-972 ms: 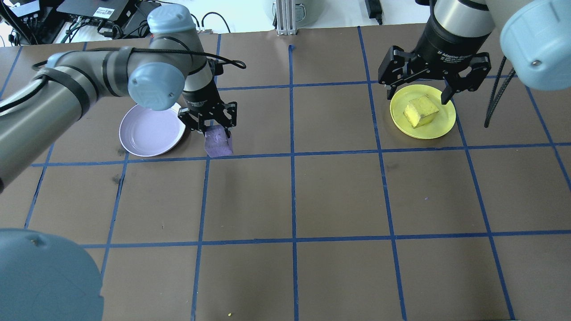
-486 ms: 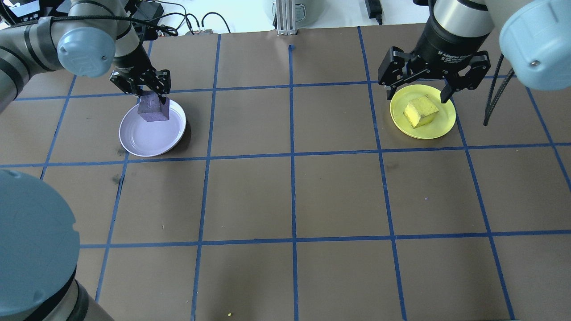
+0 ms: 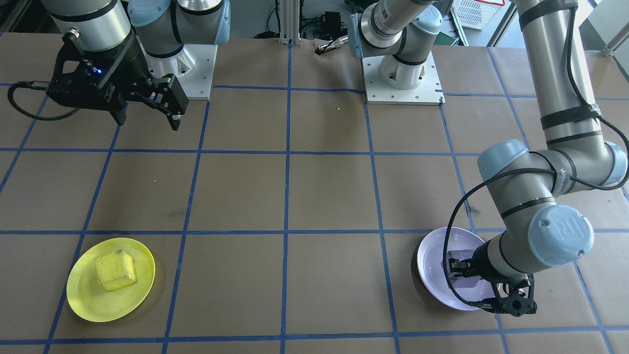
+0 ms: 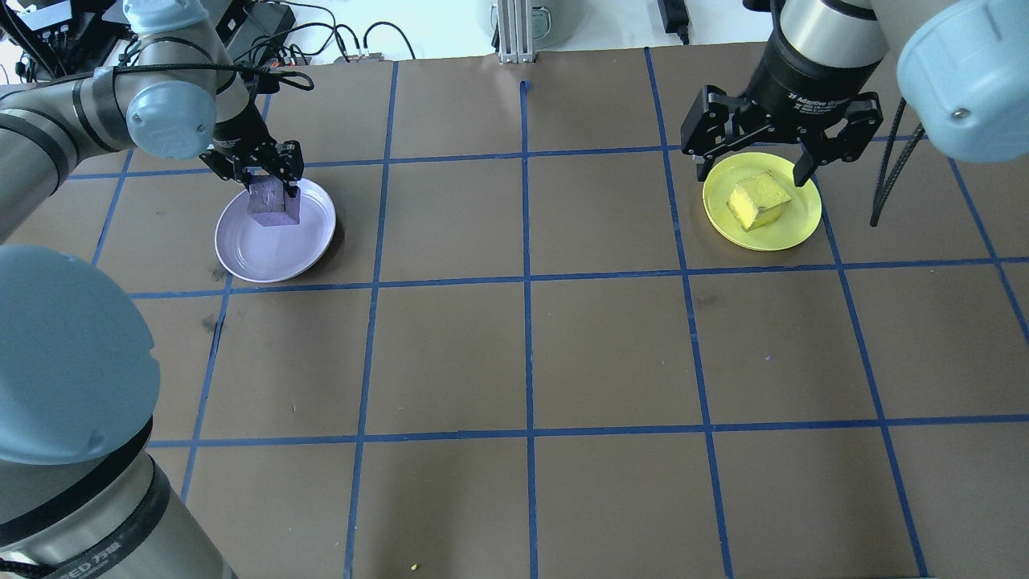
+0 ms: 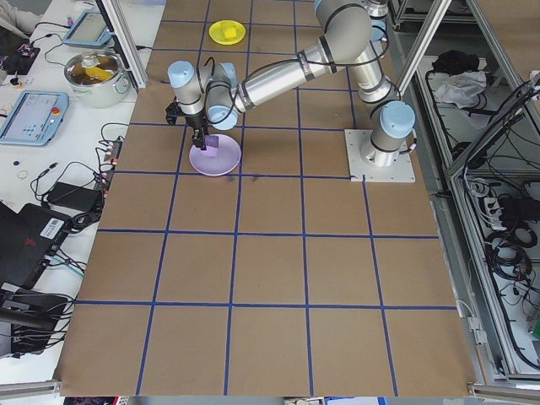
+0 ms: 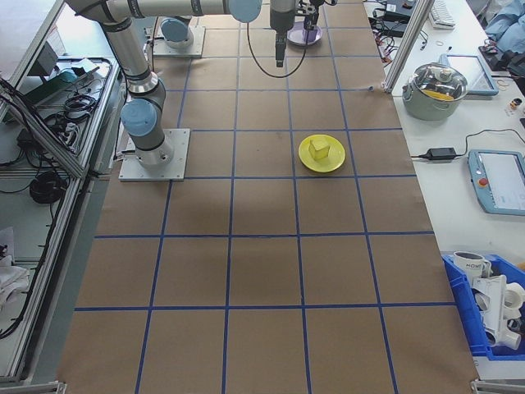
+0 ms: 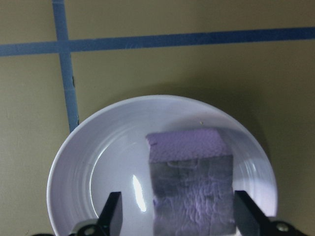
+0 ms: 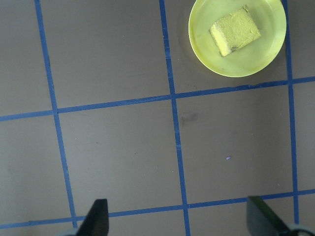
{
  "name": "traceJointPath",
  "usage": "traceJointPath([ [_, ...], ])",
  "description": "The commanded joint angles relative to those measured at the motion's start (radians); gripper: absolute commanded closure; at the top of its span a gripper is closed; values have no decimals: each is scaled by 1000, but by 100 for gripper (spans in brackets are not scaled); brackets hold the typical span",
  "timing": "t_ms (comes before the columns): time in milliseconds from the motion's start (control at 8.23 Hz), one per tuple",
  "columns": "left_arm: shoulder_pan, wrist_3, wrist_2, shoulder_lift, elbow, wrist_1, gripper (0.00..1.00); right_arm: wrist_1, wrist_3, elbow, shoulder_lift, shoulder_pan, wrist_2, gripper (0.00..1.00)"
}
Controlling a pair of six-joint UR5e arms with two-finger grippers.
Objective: Sort blocks by color into plates
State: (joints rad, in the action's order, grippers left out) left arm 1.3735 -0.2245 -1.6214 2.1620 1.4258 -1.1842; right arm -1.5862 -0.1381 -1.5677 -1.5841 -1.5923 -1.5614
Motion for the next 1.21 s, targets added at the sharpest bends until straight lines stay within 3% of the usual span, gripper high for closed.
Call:
traceJointPath([
  [0,-1,-2,9,-28,-4,-9,0,0,2,-2,1,0,-2,0],
  [243,15,36,31,-176,4,-153,0,0,2,-2,3,0,-3,0],
  [486,39,118,32,-286,8,-212,0,-1,8,-2,3,0,-2,0],
  [1093,257,356,29,-410,10,-249,0,-1,22,-2,4,0,-3,0],
])
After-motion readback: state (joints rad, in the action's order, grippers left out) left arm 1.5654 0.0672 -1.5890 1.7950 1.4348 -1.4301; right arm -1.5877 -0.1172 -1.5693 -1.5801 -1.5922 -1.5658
